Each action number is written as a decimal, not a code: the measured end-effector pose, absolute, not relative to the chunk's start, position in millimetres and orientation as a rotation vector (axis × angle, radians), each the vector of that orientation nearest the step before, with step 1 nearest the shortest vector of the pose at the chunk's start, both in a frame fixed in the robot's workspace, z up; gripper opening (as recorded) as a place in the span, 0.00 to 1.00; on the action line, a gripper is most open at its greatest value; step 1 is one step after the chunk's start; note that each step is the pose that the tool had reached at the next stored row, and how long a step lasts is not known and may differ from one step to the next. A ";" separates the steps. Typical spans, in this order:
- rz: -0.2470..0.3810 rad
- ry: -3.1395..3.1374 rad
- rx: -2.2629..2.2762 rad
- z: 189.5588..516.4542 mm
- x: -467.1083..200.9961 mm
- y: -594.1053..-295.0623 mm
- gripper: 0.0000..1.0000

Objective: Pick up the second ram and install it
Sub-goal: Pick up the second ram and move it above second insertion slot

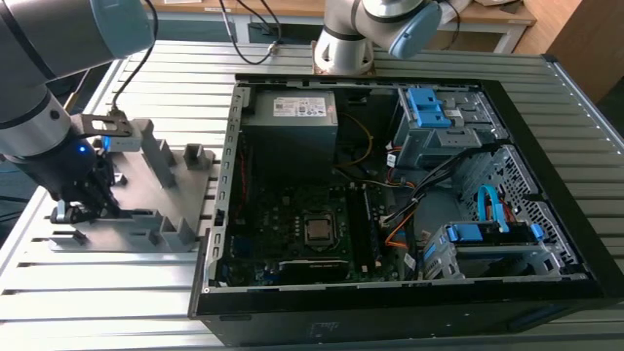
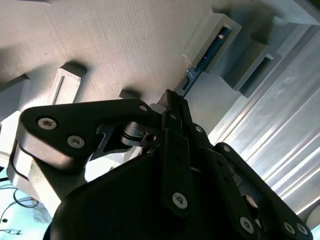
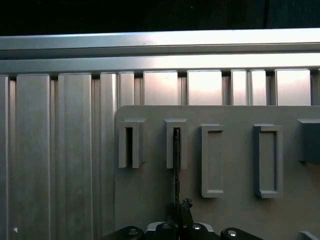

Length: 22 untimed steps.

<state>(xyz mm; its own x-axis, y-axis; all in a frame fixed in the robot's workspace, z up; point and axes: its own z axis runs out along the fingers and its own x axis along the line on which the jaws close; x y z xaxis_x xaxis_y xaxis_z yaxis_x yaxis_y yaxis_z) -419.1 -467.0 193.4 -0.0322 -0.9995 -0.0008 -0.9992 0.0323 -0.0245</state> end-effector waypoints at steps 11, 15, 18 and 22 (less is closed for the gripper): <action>-0.027 2.244 -2.173 209.9 -419.1 -467.0 0.14; -0.027 2.244 -2.173 214.1 -419.1 -467.0 0.14; -0.027 2.244 -2.173 217.7 -419.1 -467.0 0.14; -0.027 2.244 -2.173 223.3 -419.1 -467.0 0.14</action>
<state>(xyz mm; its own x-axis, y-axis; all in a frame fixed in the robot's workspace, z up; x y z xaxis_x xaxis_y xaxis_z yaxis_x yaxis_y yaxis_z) -419.1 -467.0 223.3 -0.0322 -0.9995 -0.0007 -0.9992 0.0322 -0.0245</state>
